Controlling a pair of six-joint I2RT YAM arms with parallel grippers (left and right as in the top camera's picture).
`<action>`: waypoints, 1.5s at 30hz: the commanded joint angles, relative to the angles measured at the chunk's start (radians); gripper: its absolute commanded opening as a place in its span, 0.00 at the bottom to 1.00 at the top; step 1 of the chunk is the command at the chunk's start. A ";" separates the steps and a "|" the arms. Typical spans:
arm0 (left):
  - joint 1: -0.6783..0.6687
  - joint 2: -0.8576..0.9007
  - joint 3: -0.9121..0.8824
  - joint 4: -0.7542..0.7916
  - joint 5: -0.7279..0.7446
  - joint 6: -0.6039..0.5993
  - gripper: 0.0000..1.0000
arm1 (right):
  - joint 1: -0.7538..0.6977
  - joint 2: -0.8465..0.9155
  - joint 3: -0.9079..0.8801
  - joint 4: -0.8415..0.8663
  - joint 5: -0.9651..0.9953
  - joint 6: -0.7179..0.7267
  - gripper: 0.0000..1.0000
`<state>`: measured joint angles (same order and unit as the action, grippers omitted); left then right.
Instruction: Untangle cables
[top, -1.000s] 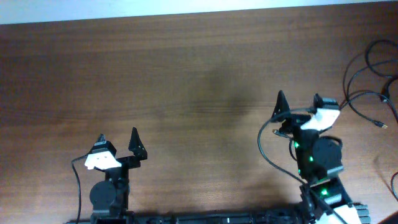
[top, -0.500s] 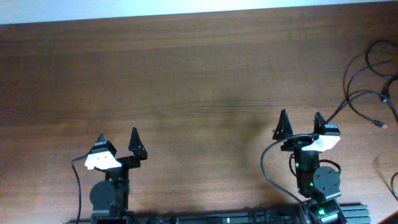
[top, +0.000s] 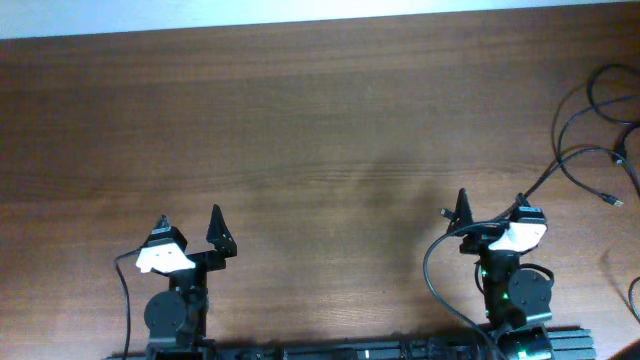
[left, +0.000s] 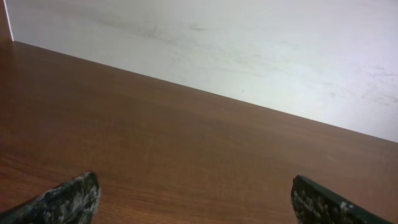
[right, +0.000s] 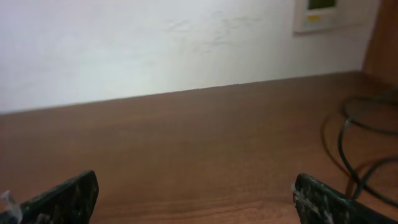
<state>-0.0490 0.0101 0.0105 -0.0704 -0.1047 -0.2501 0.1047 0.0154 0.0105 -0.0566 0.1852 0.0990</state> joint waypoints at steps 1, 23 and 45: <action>0.007 -0.005 -0.001 -0.006 0.004 0.016 0.99 | -0.014 -0.012 -0.005 -0.016 -0.100 -0.104 0.99; 0.007 -0.005 -0.001 -0.006 0.004 0.016 0.99 | -0.014 -0.012 -0.005 -0.022 -0.133 -0.129 0.99; 0.007 -0.005 -0.001 -0.006 0.004 0.016 0.99 | -0.014 -0.012 -0.005 -0.022 -0.133 -0.129 0.99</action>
<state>-0.0490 0.0101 0.0105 -0.0704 -0.1047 -0.2501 0.0978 0.0154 0.0105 -0.0685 0.0612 -0.0292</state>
